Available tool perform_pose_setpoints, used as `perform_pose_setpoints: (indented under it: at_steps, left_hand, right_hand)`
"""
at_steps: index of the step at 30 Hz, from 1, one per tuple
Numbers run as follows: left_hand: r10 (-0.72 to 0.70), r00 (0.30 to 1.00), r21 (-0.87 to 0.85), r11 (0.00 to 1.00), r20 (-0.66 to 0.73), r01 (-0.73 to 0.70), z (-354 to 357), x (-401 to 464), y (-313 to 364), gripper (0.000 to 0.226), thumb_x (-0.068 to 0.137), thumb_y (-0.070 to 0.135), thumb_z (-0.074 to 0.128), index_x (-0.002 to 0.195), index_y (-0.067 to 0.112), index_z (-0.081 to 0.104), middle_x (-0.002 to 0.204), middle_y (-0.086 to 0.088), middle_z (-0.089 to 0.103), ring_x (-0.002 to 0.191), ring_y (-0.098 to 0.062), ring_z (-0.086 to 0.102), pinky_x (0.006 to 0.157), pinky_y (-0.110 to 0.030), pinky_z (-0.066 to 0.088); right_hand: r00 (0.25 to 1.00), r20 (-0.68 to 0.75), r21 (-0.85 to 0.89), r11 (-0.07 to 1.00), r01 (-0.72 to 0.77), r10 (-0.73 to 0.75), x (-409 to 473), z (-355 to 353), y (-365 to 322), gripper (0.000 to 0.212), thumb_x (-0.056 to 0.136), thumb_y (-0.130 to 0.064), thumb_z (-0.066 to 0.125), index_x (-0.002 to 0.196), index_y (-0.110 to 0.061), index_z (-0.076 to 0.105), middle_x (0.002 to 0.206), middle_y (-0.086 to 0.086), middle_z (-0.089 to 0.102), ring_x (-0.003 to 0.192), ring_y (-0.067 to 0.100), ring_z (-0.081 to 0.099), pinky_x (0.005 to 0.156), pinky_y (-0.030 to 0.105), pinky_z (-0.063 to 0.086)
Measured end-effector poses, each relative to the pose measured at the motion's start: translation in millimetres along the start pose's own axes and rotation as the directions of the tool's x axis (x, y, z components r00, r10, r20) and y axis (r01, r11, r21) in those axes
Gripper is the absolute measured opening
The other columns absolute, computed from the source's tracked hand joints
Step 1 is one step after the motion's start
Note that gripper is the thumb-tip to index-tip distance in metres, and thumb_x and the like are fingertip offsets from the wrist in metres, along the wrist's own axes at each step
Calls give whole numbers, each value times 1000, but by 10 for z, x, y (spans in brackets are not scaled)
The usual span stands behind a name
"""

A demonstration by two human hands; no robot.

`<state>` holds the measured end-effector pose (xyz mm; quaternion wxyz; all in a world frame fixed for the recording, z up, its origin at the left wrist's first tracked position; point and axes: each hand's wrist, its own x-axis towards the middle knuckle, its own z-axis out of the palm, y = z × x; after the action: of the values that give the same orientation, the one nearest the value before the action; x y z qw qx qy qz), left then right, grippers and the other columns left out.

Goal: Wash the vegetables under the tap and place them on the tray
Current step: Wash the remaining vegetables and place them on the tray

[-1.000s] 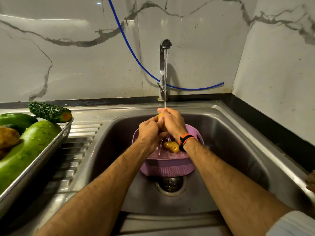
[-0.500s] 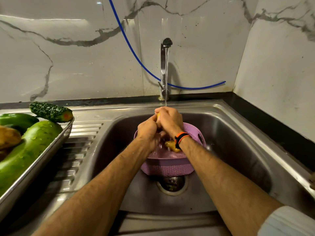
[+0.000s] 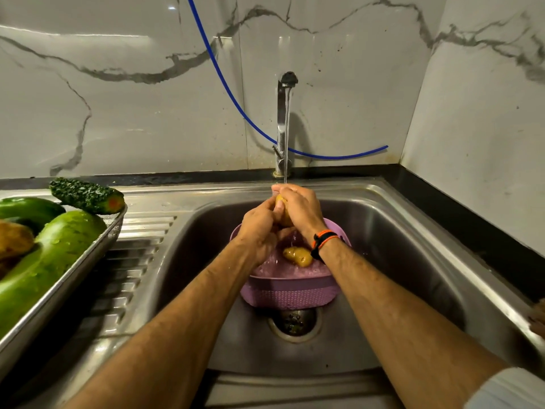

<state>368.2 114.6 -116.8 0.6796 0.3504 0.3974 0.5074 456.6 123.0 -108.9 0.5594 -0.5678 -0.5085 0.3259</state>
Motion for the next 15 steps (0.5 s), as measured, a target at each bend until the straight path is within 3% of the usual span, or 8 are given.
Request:
perform_pose_setpoints:
  at_steps: [2,4,8,11,13,15]
  left_hand:
    - [10,999,51,999,38,-12,-12,7,-6,37,101,0,43,132,10,60,119,-19,67,110,-31,65,85,-42,60]
    - [14,999,95,995,51,-19,-23,-5,-6,38,101,-4,42,133,7,59,112,-20,68,99,-30,68,76,-40,61]
    - [88,996,46,995,0,-88,42,-36,-39,33,98,-9,44,105,11,68,102,-19,70,97,-31,68,81,-43,60]
    - [121,985,-27,992,-126,-126,88,-7,-83,28,97,-6,48,104,7,71,91,-14,72,85,-23,70,68,-34,61]
    - [58,989,-71,995,-135,-68,56,3,-70,24,98,-1,49,106,4,71,74,-9,69,70,-18,67,59,-32,58]
    - [7,998,-78,997,-63,-12,-2,9,-22,25,100,0,47,110,3,70,79,-13,67,75,-21,67,63,-35,58]
  right_hand:
    - [1000,14,-35,999,-24,25,8,-9,24,27,92,-26,52,105,-23,75,111,0,71,108,19,62,101,43,49]
    - [998,6,-116,992,-57,58,26,-44,26,26,91,-30,55,101,-19,77,103,1,73,102,20,64,95,40,51]
    - [998,-57,-123,992,25,-32,-7,-30,31,28,96,-31,55,96,-12,75,90,5,72,87,18,64,85,38,54]
    - [982,-110,-150,980,134,-151,-79,120,40,30,100,-23,47,100,-6,72,95,10,71,87,19,61,84,40,52]
    - [986,-132,-198,977,77,-104,-34,142,39,29,97,-24,50,96,-9,74,96,9,73,91,23,63,86,40,52]
    - [997,-81,-149,989,-6,-7,32,58,29,25,93,-27,54,92,-16,77,93,4,74,93,22,66,88,41,53]
